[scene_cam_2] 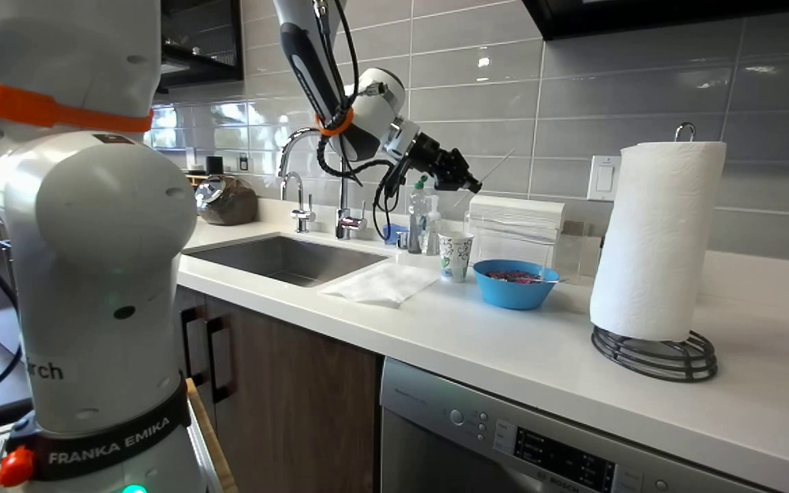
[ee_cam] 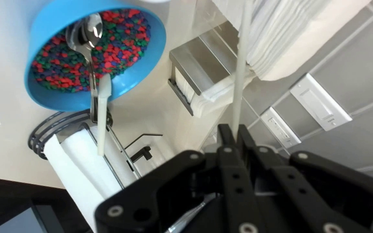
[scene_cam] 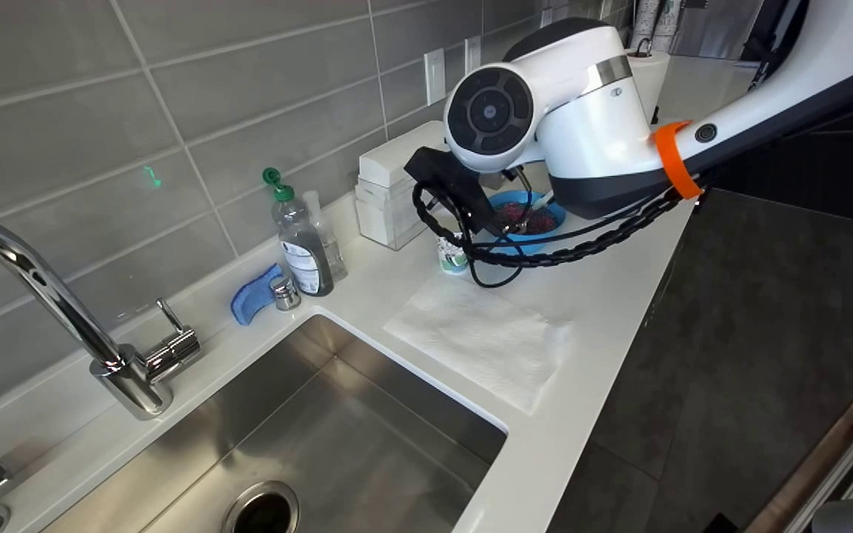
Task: Remove the white straw from the blue bowl and place it in the coffee cup on the left.
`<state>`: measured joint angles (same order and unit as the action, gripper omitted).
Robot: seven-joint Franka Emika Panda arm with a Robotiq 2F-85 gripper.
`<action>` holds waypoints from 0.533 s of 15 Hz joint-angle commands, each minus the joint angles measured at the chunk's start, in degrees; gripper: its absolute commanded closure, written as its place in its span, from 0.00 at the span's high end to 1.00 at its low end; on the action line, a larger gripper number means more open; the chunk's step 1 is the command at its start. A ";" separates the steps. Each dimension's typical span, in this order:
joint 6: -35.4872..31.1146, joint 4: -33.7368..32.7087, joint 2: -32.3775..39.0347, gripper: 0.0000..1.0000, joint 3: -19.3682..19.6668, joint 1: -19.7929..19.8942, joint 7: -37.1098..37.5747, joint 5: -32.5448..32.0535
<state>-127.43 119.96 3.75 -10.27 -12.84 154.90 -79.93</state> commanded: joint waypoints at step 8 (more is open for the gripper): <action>3.89 -0.04 0.18 0.02 -1.71 -0.10 0.04 -1.88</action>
<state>-123.62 120.00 3.92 -11.75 -13.13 155.06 -81.91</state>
